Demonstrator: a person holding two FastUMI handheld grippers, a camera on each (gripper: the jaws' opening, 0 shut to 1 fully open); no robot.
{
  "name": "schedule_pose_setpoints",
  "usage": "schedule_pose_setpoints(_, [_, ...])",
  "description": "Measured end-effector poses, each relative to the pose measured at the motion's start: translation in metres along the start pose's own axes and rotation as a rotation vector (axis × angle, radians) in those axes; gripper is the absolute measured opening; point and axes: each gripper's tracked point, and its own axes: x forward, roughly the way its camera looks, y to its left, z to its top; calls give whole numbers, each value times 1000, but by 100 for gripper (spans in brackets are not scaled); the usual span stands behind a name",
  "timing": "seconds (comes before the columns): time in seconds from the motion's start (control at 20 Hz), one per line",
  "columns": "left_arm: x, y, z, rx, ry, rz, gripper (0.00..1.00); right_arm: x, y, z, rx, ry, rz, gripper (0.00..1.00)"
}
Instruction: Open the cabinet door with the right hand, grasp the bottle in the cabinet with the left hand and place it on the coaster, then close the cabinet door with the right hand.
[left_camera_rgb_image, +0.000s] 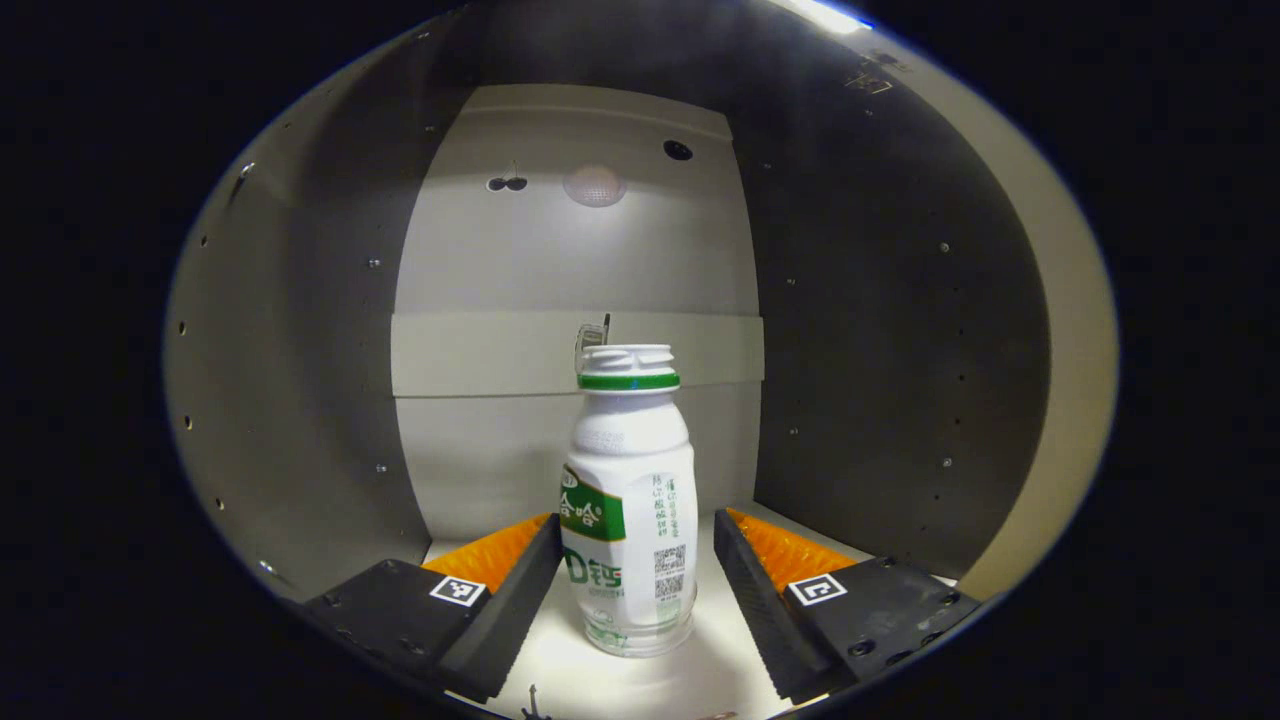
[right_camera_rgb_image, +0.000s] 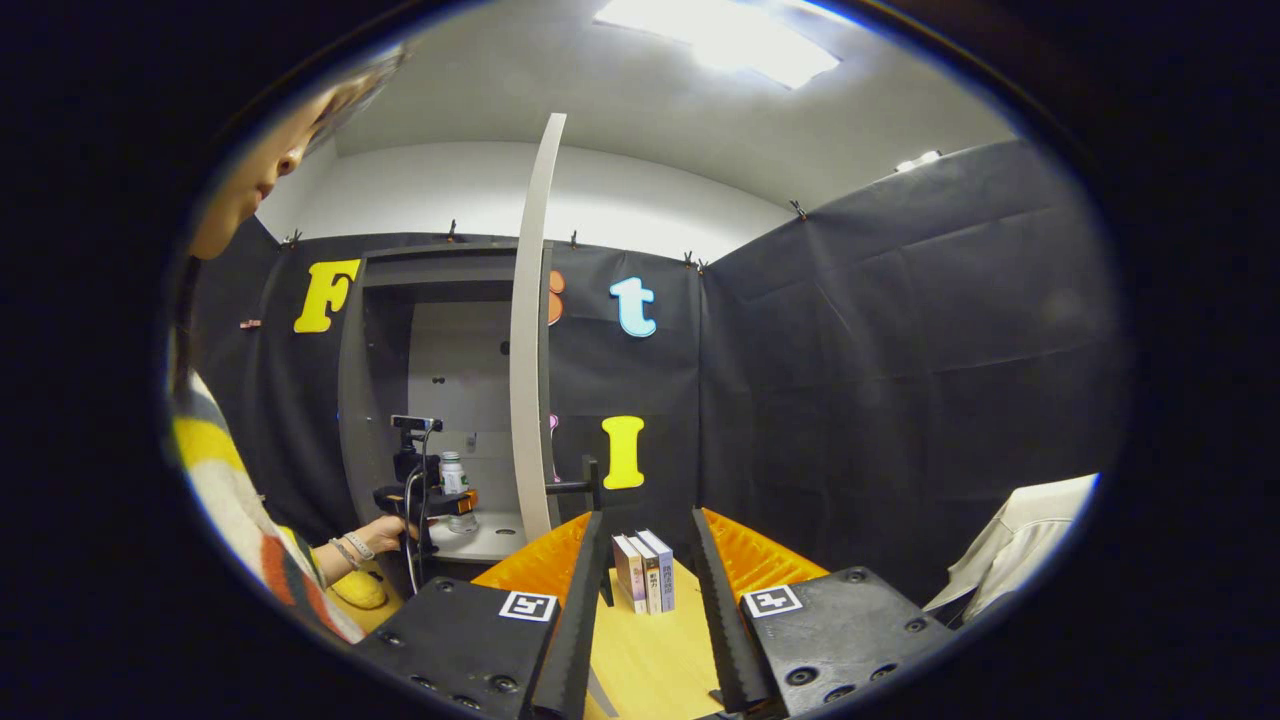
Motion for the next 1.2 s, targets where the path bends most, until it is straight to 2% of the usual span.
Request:
schedule_pose_setpoints(0.1, [6, 1, 1, 31, -2, 9, 92, 0, -3, 0, 20, 8, -7, 53])
schedule_pose_setpoints(0.15, [7, 1, 1, 37, -4, 10, 82, 0, -2, 0, 27, 9, -7, 53])
schedule_pose_setpoints(0.25, [2, 0, 2, 33, 2, -9, 77, 0, -2, 1, 28, 7, -10, 53])
schedule_pose_setpoints(0.55, [-32, 2, 25, 24, -33, -59, 77, -11, 12, -4, -23, 14, 14, 52])
schedule_pose_setpoints(0.8, [-62, 10, 32, 14, -57, -93, 76, -24, 46, 3, 0, -4, 119, 52])
schedule_pose_setpoints(0.95, [-98, 19, 31, -15, -60, -103, 76, -29, 76, 3, 8, -5, 214, 52])
schedule_pose_setpoints(1.2, [-151, 36, 17, -7, -55, -112, 76, -22, 127, -9, -26, 21, 377, 52])
